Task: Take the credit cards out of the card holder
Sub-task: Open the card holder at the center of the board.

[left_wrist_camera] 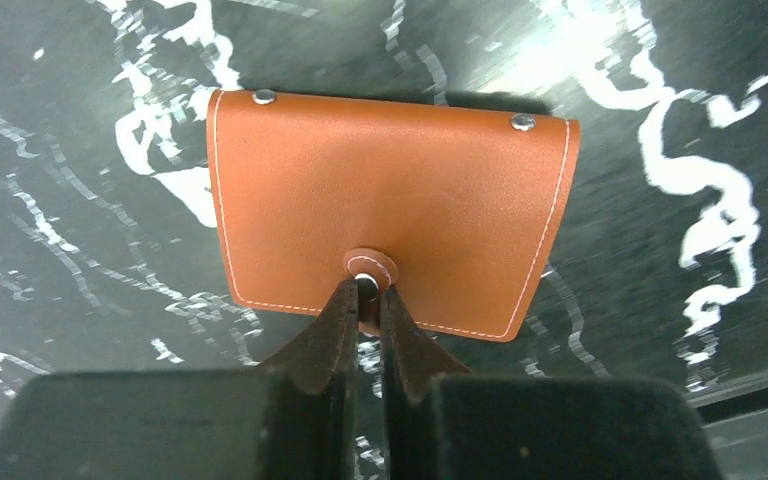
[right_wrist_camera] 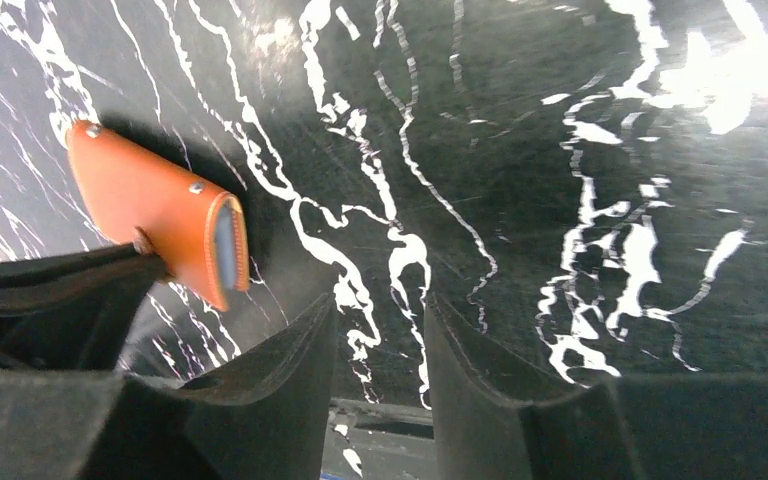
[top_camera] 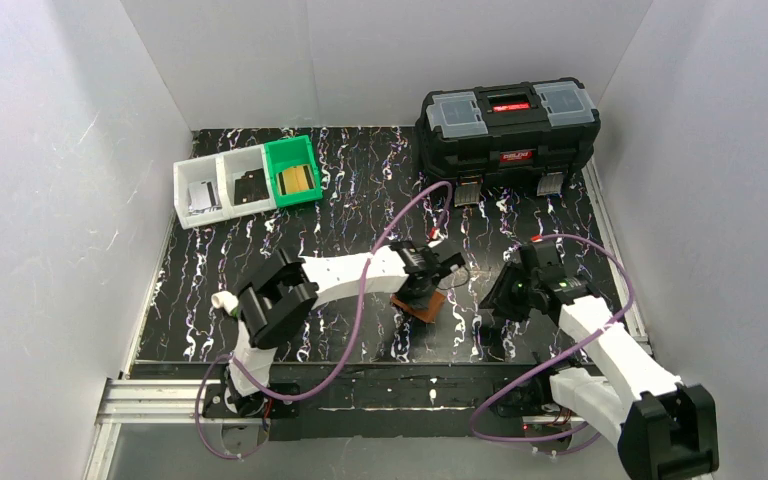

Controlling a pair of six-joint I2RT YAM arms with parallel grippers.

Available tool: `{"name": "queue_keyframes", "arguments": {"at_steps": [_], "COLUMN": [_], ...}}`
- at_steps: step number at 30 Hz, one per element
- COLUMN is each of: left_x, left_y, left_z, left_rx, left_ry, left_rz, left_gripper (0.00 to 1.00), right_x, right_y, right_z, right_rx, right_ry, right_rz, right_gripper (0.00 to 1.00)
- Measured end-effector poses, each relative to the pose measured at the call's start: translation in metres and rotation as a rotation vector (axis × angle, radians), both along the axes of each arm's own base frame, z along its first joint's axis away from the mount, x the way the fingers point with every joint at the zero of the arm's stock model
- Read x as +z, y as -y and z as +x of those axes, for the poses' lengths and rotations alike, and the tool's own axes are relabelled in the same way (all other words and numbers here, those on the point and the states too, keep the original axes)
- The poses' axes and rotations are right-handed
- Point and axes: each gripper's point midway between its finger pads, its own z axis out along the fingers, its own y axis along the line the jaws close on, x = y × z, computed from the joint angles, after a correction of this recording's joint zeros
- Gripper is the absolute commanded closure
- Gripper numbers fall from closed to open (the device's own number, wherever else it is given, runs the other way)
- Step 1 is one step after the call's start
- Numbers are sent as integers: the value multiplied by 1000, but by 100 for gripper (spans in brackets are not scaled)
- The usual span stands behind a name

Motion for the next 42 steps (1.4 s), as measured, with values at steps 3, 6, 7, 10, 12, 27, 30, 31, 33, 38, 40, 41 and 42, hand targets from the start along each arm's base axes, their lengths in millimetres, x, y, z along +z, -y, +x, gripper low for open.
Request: {"name": "queue_keyframes", "arguments": {"at_steps": [3, 6, 7, 10, 12, 27, 30, 31, 33, 38, 40, 41, 42], "left_x": [0, 2, 3, 6, 10, 72, 86, 88, 90, 89, 89, 89, 88], "left_y": [-24, -43, -47, -56, -59, -59, -56, -54, -51, -42, -41, -41, -42], "left_z": [1, 2, 1, -1, -3, 8, 11, 11, 9, 8, 10, 11, 12], "left_rx": [-16, -42, -53, -94, -118, -103, -108, -114, -134, -172, -172, -167, -159], "left_ry": [-9, -11, -10, -4, 3, 175, 209, 214, 213, 175, 167, 165, 163], "left_rz": [3, -5, -12, -42, -69, -336, -394, -410, -438, -516, -546, -558, -564], "left_gripper": [100, 100, 100, 100, 100, 100, 100, 100, 100, 100, 100, 100, 100], "right_x": [-3, 3, 7, 16, 19, 16, 15, 15, 14, 10, 9, 9, 8], "right_y": [-18, -41, -49, -74, -89, -137, -135, -134, -132, -124, -120, -117, -115], "right_z": [-1, 4, 7, 20, 27, 28, 30, 31, 32, 32, 30, 28, 28], "right_rx": [80, 168, 193, 259, 296, 428, 414, 406, 392, 354, 343, 338, 333], "right_ry": [-18, -3, 8, 43, 59, 73, 75, 76, 76, 76, 75, 76, 77], "right_rz": [0, 4, 8, 23, 31, 27, 16, 11, 1, -24, -33, -37, -41], "right_gripper": [57, 57, 57, 57, 57, 57, 56, 56, 55, 55, 54, 54, 54]}}
